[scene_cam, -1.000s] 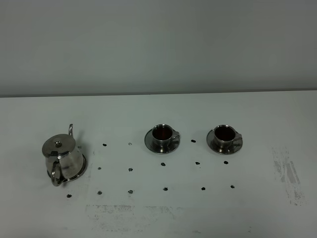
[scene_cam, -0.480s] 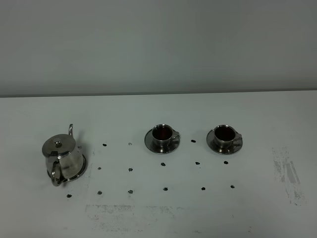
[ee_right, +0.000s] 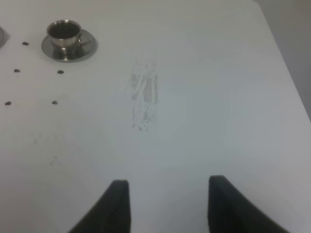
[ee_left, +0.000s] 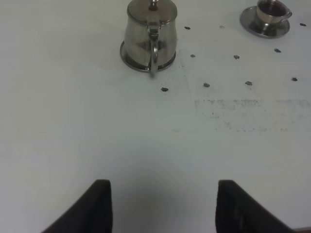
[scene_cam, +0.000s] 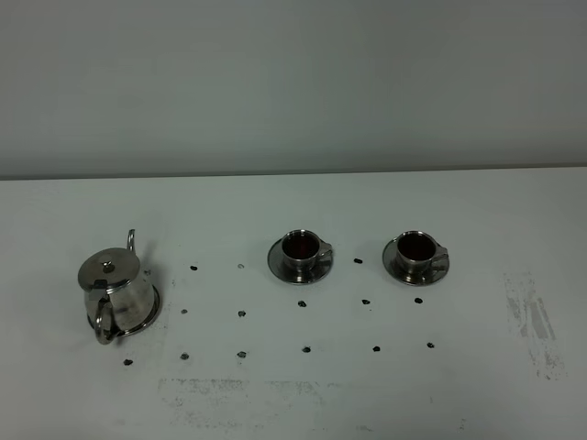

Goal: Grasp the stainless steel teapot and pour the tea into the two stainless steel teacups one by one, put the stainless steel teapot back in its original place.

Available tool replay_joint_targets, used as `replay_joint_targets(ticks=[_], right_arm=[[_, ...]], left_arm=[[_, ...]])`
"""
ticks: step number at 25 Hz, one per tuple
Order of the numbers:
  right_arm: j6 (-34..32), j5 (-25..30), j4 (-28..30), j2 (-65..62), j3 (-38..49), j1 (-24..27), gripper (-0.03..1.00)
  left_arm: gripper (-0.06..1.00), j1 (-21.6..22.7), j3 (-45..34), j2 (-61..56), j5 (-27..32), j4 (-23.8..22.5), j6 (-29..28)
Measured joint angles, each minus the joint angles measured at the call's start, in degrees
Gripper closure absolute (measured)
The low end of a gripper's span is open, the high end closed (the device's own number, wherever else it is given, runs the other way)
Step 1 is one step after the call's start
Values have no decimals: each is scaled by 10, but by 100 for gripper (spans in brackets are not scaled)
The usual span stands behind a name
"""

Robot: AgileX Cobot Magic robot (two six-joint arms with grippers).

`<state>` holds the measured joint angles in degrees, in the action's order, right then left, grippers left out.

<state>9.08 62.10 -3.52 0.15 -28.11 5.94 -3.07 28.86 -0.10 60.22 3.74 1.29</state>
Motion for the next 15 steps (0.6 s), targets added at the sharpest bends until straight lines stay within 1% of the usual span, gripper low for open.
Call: replay_joint_targets(ticks=[15], right_arm=[[-1, 0, 0, 0, 0, 0, 58]], left_arm=[[41, 0, 0, 0, 0, 0, 0]])
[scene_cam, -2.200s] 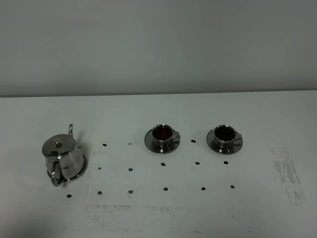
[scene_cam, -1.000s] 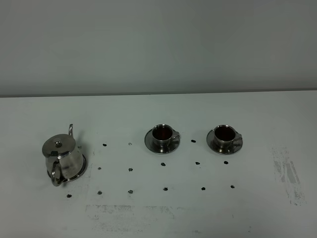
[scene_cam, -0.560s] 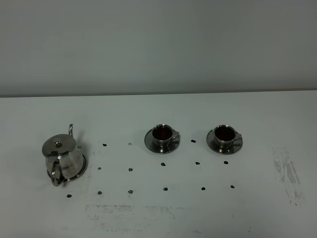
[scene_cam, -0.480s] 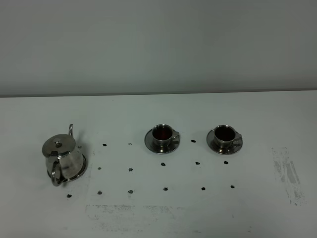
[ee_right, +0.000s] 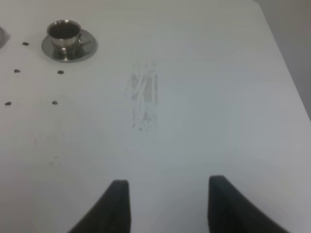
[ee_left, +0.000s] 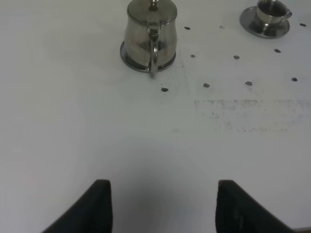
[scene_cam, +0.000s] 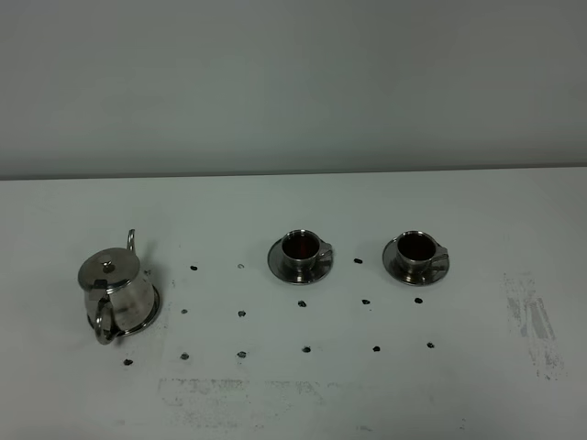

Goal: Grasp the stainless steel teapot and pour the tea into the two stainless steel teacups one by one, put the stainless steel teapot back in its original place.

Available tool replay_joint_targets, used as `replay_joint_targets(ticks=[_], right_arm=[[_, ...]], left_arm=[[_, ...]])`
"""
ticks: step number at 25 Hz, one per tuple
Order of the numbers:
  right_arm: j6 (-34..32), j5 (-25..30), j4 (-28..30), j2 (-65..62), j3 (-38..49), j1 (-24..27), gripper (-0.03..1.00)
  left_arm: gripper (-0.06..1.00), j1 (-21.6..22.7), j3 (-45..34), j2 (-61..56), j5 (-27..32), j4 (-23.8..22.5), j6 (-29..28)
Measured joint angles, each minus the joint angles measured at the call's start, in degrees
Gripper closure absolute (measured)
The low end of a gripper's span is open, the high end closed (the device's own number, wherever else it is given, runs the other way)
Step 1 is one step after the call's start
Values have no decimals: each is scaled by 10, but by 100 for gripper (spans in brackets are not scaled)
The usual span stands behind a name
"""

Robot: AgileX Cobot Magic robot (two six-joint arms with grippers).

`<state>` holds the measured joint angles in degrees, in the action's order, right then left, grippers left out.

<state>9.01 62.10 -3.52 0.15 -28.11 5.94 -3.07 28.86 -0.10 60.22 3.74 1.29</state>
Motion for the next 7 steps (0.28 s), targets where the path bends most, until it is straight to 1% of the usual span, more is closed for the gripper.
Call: replay_joint_targets(ticks=[7], right_arm=[[0, 0, 0, 0, 0, 0, 58]], left_arm=[[41, 0, 0, 0, 0, 0, 0]])
